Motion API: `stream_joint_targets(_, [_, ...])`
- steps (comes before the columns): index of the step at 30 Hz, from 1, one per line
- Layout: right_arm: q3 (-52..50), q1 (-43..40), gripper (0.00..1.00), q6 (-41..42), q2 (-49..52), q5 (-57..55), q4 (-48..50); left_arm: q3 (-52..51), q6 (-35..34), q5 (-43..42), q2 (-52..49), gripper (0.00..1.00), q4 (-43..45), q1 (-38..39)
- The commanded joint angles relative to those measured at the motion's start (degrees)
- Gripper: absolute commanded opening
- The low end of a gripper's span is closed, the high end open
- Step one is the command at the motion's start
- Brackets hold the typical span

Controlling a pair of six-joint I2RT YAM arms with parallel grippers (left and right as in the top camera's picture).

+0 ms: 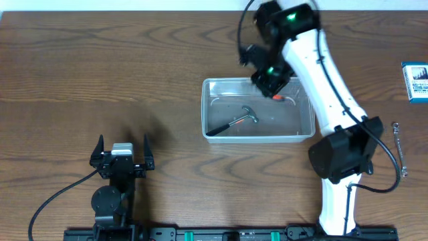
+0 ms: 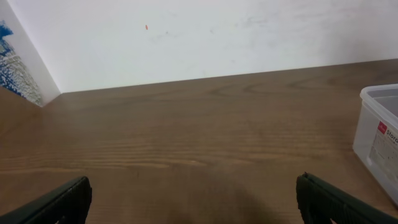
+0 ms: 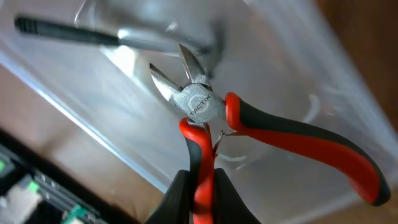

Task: Pack container
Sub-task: 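Lift the pliers and carry them left over the container, then lower the pliers into the container and open the right gripper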

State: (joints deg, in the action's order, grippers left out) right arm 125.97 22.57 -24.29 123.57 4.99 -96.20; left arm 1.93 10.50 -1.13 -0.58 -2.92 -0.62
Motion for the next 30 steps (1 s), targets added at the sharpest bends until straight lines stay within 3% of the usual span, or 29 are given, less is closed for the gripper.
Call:
stream_joint_targets(1, [-3.9,1.3,0.05,-7.4,-1.3,3.0,0.9,-1.7,-0.3,0.3,0.3,0.98,-1.0,0.1])
stream_joint_targets(16, [-13.9,1.1,0.07,-9.7,-1.3,7.4,11.9,-1.7,-0.3,0.3,0.3,0.98,-1.0,0.1])
stream_joint_targets(23, [-15.9,1.1,0.17,-9.7,-1.3,7.4,13.8,-1.7,-0.3,0.3,0.3,0.98,-1.0,0.1])
stream_joint_targets(30, [-15.9,1.1,0.20,-7.5,-1.3,8.5,14.2,-1.7,-0.3,0.3,0.3,0.98,-1.0,0.1])
